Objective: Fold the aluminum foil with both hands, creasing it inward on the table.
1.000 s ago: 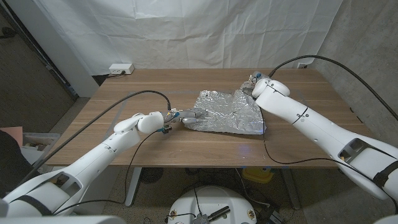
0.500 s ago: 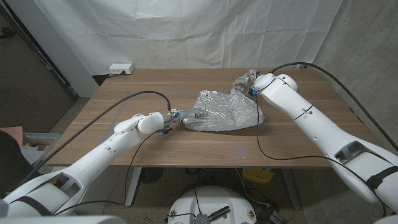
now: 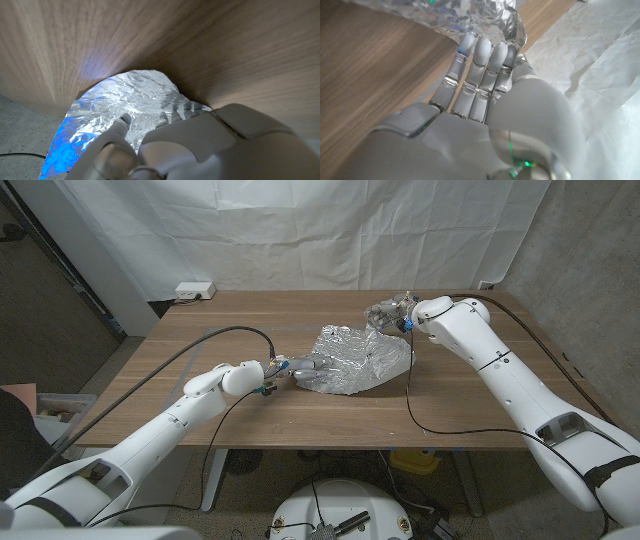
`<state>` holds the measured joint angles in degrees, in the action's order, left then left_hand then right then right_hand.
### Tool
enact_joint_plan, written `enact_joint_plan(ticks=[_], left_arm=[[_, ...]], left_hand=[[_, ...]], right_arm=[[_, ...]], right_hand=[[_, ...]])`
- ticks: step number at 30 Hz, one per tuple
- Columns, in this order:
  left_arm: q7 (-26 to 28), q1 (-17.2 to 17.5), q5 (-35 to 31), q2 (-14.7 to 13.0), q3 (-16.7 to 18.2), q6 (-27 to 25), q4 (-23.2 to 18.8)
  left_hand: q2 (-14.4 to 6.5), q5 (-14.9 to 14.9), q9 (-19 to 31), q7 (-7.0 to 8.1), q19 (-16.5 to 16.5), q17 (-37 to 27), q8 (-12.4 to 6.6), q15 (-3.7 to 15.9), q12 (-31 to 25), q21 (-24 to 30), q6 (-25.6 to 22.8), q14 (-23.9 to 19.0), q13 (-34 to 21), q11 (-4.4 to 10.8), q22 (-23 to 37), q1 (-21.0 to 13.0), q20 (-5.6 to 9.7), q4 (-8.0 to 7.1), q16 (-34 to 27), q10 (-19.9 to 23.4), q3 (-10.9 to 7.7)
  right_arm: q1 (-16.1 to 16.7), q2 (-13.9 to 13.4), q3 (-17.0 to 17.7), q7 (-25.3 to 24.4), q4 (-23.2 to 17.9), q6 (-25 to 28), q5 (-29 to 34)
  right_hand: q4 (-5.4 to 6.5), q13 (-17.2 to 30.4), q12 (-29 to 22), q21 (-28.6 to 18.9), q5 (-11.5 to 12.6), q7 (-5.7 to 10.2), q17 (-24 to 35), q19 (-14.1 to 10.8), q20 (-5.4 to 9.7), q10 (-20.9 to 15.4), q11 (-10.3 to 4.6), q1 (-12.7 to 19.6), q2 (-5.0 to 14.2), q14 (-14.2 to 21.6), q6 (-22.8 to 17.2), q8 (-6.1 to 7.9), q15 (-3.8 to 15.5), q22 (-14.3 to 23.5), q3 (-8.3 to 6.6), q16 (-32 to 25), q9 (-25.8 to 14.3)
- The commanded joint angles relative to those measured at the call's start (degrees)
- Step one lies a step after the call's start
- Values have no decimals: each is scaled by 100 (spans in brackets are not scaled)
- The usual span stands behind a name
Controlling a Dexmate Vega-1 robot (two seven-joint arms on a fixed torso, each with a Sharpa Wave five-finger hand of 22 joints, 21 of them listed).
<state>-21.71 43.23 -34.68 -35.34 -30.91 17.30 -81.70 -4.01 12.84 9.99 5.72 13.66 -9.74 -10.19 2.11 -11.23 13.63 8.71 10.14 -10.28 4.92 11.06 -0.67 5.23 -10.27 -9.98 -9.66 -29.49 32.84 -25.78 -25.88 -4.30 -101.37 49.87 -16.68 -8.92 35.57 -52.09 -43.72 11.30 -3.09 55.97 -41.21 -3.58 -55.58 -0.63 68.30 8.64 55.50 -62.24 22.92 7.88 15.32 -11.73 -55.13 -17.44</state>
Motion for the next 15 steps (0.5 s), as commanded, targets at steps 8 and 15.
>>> enact_joint_plan(ticks=[8,15], left_arm=[[44,34,11,27,13,-60,-22],[48,77,26,10,36,-109,-59]], left_hand=[[-495,39,11,15,217,-25,-23,212,-10,27,47,762,-17,7,27,-22,-295,7,-30,-237,28],[-494,39,11,22,220,-25,-23,215,-10,25,51,760,-18,0,27,-22,-296,7,-32,-241,29]], right_arm=[[175,456,395,-312,612,-822,-954],[302,746,547,-462,872,-1221,-1319]], right_hand=[[39,-140,112,-225,-51,-16,-262,-60,83,-1,51,72,45,163,38,-5,296,47,-48,78,-7],[74,-231,178,-266,-60,3,-481,-34,102,27,69,61,86,190,61,-10,310,-6,-75,209,-10]])
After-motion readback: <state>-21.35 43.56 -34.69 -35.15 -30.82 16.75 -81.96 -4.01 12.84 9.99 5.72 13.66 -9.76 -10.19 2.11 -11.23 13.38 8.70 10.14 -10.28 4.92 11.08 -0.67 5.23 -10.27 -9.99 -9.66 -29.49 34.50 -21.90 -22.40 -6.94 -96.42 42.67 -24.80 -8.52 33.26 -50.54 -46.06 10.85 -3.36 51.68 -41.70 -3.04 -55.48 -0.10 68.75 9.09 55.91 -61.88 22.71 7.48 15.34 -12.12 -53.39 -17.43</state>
